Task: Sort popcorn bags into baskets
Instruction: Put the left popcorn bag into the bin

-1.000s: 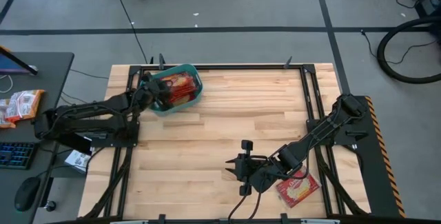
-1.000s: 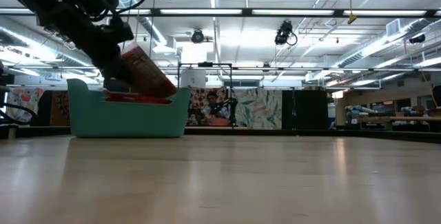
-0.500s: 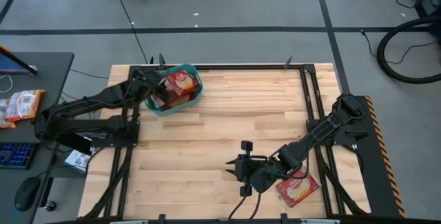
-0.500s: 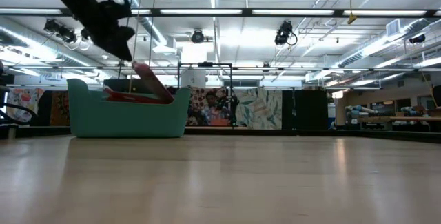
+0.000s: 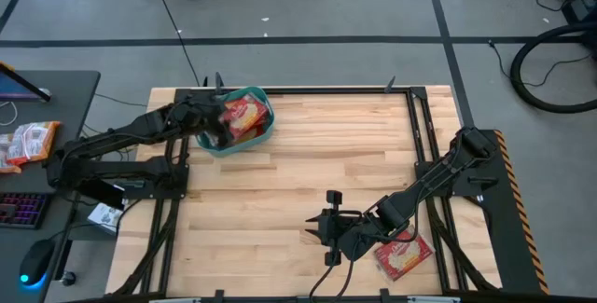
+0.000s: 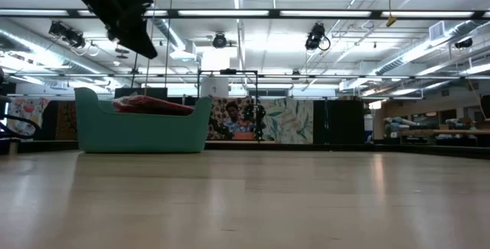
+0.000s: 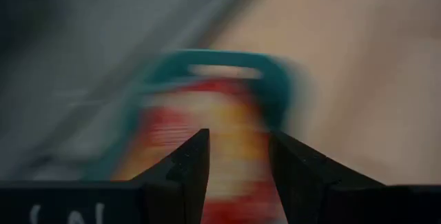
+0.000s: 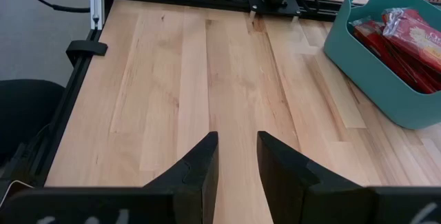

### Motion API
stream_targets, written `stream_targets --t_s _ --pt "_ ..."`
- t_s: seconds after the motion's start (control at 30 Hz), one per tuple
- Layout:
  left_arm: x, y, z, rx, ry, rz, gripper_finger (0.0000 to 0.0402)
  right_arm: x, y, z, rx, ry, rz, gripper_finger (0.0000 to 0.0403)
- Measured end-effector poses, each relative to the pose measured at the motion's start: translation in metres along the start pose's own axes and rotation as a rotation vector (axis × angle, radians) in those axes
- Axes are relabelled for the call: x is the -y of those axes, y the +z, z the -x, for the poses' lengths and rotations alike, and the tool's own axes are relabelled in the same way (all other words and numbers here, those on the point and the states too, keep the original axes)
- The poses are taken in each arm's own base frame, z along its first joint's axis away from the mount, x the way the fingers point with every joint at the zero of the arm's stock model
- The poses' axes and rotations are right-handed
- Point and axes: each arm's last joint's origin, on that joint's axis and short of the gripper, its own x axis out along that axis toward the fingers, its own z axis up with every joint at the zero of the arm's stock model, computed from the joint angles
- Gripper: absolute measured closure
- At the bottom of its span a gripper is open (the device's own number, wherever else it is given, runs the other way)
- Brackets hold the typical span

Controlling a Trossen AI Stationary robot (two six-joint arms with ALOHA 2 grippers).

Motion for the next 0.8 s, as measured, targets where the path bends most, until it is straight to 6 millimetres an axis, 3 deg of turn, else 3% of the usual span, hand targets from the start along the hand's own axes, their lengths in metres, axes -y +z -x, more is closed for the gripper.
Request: stream_targets --t_s 0.1,0.33,0.57,0.8 --pt "0.013 -0.004 -0.004 -0.062 -0.239 0.015 0.0249 0.000 0.000 0.000 0.000 0.000 0.001 0.0298" --pt "0.048 -0.011 -0.025 -0.183 -0.329 -0.110 0.0249 0.000 0.001 0.000 0.005 0.000 -0.004 0.0298" --pt "0.067 -0.022 -0.054 -0.293 -0.216 -0.191 0.0249 0.000 0.001 0.000 0.007 0.001 -0.006 0.0298" --pt "0.067 -0.032 -0.072 -0.373 -0.011 -0.232 0.0249 0.000 0.001 0.000 0.011 0.003 -0.009 0.0298"
